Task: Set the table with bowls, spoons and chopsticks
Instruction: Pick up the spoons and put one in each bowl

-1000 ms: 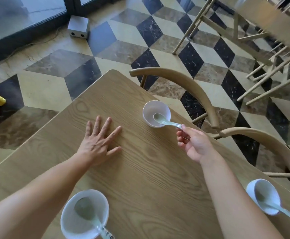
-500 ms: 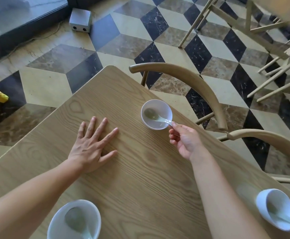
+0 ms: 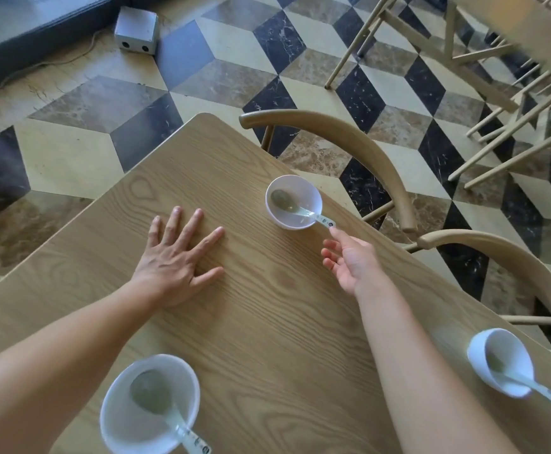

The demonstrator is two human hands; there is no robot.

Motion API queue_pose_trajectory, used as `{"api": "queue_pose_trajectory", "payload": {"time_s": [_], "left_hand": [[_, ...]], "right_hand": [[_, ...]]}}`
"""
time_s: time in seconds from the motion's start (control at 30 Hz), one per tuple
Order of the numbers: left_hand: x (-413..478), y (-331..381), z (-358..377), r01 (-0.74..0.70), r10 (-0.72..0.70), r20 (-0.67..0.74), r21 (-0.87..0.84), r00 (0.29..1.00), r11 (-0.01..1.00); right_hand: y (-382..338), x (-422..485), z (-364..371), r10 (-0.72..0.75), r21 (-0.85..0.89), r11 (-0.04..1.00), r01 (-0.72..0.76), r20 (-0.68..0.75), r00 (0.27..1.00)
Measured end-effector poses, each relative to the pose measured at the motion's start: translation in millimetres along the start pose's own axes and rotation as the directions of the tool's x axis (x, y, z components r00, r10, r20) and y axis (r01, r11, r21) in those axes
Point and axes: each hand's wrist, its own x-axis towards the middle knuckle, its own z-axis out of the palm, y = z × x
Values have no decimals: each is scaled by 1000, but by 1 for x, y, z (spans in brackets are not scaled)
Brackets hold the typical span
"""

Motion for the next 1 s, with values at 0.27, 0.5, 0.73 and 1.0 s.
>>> {"api": "queue_pose_trajectory", "payload": {"time_s": [0.27,0.5,0.73,1.0], "left_hand": [[-19,30,-77,120,-93,277,-82,956,989],[-151,51,-148,-102,108,84,-75,991,992],[-298,76,-198,-307,307,-5,36,952,951],[-418,117,-185,-459,455,61,139,888,877]], "right_hand": [[51,-93,-35,32,-254,966,-44,-53,998],[99,-235,-55,-122,-539,840,59,-83,989],[168,-381,-77,-373,-770,628,108,-177,911],[267,-514,-121,-386,-854,519,33,-200,900]]}}
